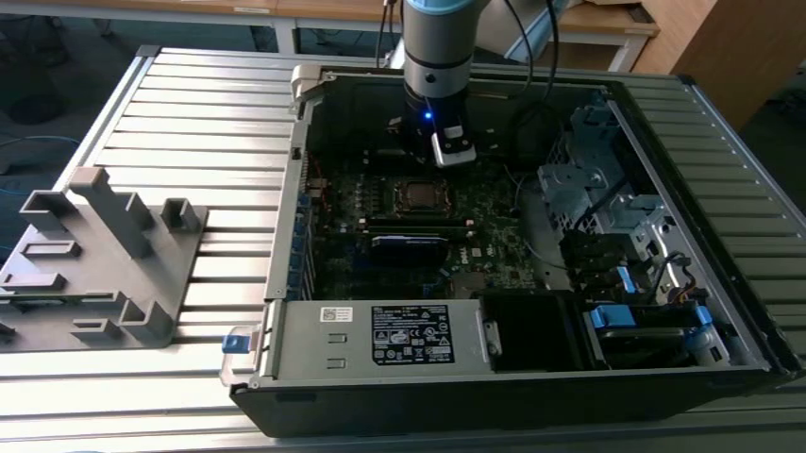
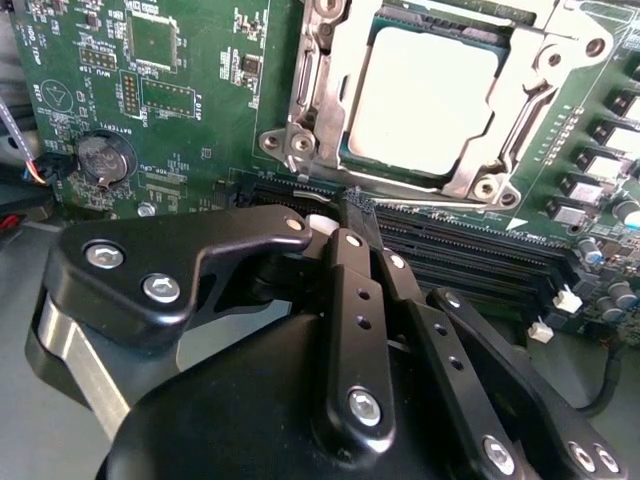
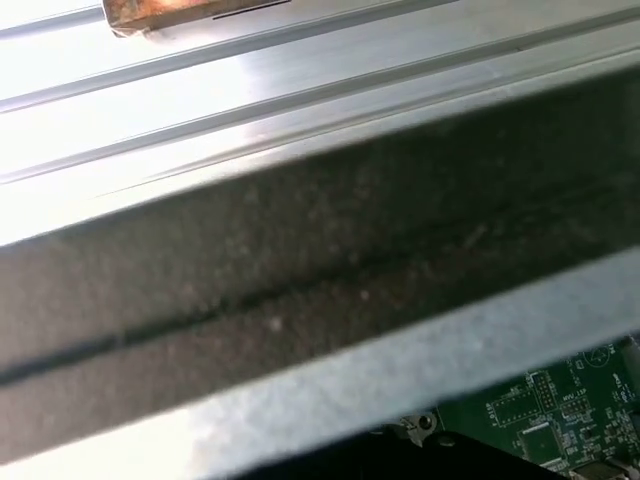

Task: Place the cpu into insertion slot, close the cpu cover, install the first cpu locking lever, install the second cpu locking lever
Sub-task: 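Install the first cpu locking lever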

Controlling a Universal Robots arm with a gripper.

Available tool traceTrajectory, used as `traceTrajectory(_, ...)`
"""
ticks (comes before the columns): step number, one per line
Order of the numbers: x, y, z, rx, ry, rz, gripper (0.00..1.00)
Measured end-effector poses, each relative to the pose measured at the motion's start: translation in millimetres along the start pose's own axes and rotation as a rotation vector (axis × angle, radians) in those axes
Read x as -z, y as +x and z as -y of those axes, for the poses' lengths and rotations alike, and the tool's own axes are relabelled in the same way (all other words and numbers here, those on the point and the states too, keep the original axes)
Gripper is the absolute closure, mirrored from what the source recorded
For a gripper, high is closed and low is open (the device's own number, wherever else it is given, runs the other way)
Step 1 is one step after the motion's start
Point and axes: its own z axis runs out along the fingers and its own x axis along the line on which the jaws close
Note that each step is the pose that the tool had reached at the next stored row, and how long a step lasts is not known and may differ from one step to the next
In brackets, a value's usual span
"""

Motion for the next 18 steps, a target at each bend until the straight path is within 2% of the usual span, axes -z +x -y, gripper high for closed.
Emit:
traceTrajectory(13, -0.1, 0.5, -1.7, 0.000, -0.0002, 0.0000, 0.90)
traceTrajectory(18, -0.1, 0.5, -1.6, 0.001, 0.0090, 0.0029, 0.90)
